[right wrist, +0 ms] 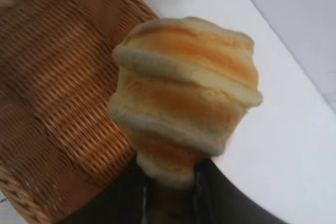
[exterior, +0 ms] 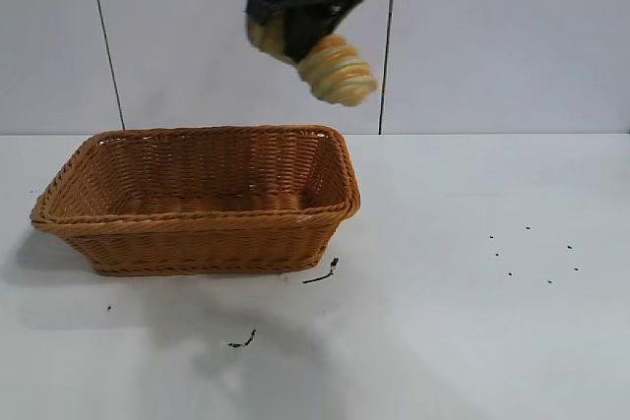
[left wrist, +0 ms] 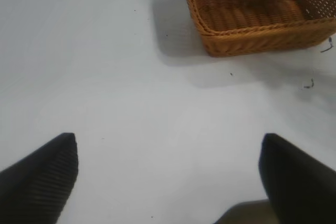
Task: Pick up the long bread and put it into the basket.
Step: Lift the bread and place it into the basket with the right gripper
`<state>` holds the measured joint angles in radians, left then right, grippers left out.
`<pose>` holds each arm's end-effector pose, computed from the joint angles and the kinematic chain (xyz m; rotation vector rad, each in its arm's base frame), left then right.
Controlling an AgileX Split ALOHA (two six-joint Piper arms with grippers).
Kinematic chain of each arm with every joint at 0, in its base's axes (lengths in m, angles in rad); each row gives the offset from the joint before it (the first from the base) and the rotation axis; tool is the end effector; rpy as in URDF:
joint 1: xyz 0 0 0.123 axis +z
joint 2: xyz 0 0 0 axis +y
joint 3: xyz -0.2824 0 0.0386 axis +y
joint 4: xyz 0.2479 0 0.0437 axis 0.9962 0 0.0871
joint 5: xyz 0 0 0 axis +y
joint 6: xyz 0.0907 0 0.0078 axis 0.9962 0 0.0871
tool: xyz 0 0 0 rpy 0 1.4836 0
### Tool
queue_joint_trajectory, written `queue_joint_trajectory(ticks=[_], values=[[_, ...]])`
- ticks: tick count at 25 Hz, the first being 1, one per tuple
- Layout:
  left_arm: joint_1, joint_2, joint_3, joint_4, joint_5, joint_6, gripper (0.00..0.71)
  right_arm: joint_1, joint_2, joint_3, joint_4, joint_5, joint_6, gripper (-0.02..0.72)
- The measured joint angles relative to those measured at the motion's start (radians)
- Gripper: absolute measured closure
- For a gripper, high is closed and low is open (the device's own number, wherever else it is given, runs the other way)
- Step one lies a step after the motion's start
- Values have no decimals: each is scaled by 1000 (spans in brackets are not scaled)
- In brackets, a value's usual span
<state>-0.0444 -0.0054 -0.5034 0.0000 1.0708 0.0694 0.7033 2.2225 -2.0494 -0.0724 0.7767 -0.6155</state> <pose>-0.0065 0.0003 0.2773 0.1163 2.0423 0.0156 0.3941 0.3281 0.2554 -1.5208 1.8967 -0.0454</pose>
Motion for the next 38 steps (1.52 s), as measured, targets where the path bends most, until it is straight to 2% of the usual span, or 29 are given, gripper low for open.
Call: queue_joint_trajectory(ticks=[9, 18, 20, 23, 25, 26, 29, 38], values=[[0, 0, 0, 0, 0, 0, 14, 11, 143, -3, -31, -166, -61, 591], [0, 0, 0, 0, 0, 0, 14, 11, 197, -3, -30, -187, -64, 589], [0, 0, 0, 0, 0, 0, 14, 11, 197, -3, -27, -187, -64, 531], [0, 0, 0, 0, 0, 0, 14, 11, 197, -3, -19, -191, -64, 283], [0, 0, 0, 0, 0, 0, 14, 11, 197, -3, -16, -194, -64, 149], [0, 0, 0, 0, 0, 0, 14, 11, 197, -3, -16, -195, -64, 108], [0, 0, 0, 0, 0, 0, 14, 11, 193, -3, -15, -198, -61, 63], [0, 0, 0, 0, 0, 0, 14, 11, 167, -4, -15, -200, -53, 52]])
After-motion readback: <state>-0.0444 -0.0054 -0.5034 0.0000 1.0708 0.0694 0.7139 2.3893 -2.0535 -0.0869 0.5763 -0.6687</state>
